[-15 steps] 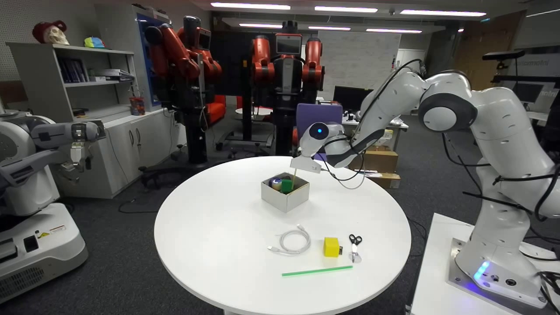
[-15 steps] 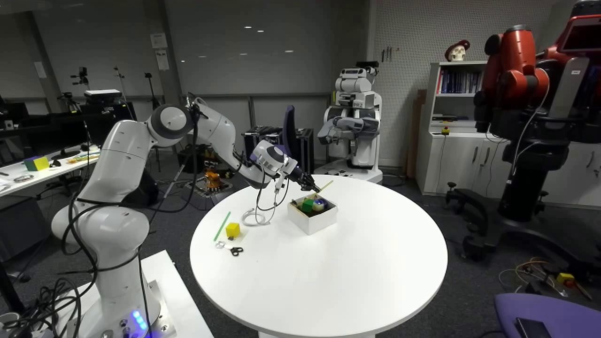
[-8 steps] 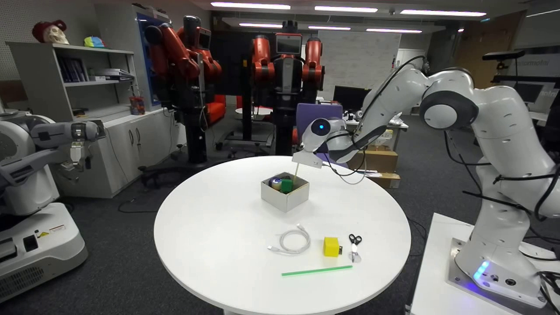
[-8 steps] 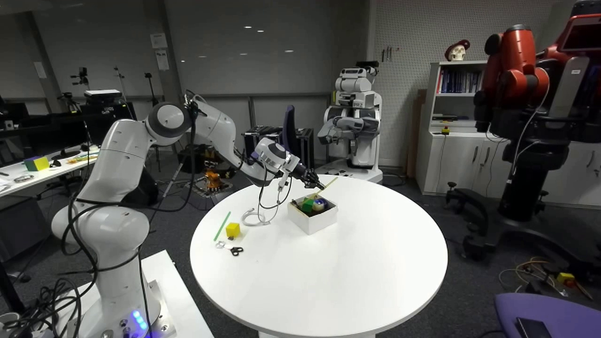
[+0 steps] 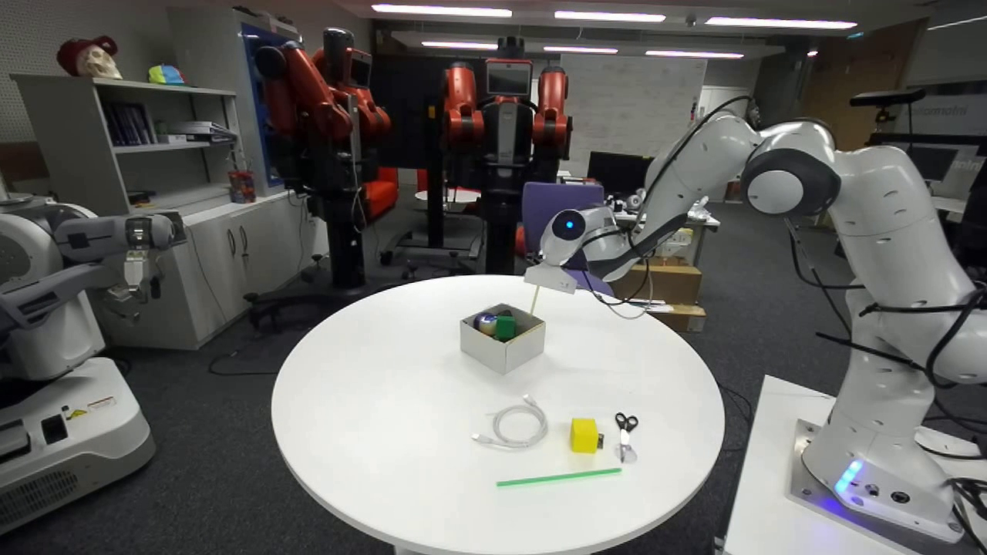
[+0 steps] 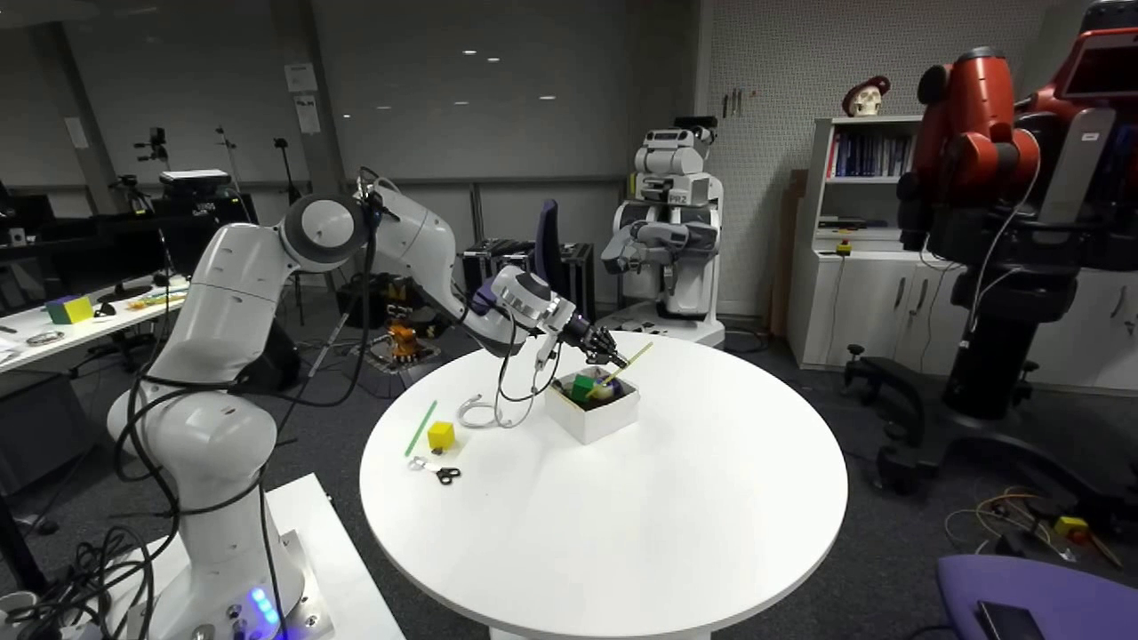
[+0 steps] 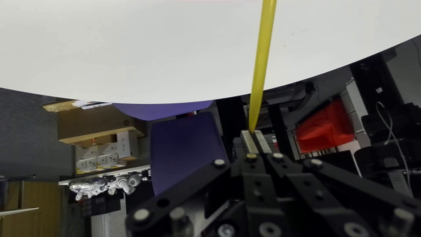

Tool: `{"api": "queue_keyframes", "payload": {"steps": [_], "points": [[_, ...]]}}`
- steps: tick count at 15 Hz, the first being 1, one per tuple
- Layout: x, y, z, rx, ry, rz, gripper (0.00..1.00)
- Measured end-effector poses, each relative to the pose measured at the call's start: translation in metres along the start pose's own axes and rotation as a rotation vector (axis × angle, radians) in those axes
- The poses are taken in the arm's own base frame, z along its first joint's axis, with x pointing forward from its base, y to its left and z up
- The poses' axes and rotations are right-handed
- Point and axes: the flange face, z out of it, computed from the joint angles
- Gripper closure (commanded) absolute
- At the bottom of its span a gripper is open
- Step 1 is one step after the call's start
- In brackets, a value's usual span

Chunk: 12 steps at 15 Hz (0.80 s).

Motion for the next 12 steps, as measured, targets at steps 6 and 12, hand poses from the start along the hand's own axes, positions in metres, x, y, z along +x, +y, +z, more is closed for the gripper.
{"api": "queue_keyframes", "payload": {"steps": [6,12], "points": [[-0.021,-0.003,0.006,-0.019,-0.013,-0.030,0.98],[-0.055,-0.020,-0.009,-0.017,-0.054,-0.050,0.98]]}}
